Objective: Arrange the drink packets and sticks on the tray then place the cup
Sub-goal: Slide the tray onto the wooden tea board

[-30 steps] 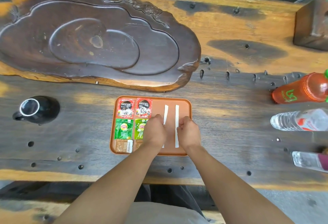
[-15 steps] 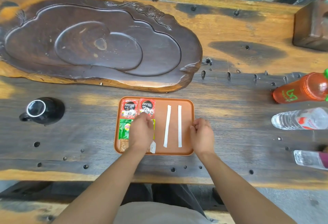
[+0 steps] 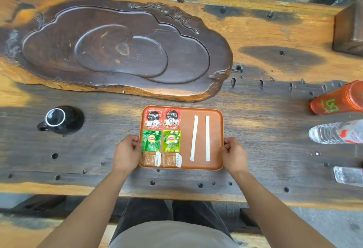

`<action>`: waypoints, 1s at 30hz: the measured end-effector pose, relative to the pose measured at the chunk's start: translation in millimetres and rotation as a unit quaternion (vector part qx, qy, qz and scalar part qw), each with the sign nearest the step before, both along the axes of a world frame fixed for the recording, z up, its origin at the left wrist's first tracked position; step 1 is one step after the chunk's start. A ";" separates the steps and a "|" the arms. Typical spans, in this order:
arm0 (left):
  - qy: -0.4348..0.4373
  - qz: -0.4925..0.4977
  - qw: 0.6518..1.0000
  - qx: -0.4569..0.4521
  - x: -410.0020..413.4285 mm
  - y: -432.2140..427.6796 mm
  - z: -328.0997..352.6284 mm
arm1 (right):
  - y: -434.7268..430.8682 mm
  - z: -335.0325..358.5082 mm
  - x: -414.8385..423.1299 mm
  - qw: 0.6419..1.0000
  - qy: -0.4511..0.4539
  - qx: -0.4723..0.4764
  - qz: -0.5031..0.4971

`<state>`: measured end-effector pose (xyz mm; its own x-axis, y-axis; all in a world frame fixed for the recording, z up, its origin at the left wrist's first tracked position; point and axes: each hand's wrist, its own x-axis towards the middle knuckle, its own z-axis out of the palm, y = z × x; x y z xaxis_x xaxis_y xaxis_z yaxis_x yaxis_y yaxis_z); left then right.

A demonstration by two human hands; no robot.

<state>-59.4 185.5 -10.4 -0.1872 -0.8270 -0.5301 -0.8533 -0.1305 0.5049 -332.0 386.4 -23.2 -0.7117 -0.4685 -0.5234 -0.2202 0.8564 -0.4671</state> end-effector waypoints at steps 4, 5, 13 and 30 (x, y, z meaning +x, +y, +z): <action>0.016 0.028 0.999 0.016 1.4 -1.5 -2.4 | -1.1 -0.2 1.5 1.000 -0.012 0.002 -0.020; 0.017 0.032 0.999 0.022 1.5 -2.2 -3.3 | -1.7 0.5 1.6 1.000 -0.014 0.003 -0.022; 0.044 0.055 0.996 0.058 9.3 -5.0 2.6 | -2.4 7.5 9.8 0.999 -0.014 -0.002 -0.030; 0.145 0.086 0.986 -0.005 -1.1 -80.5 63.6 | -76.4 64.3 -10.3 0.992 0.026 -0.118 -0.030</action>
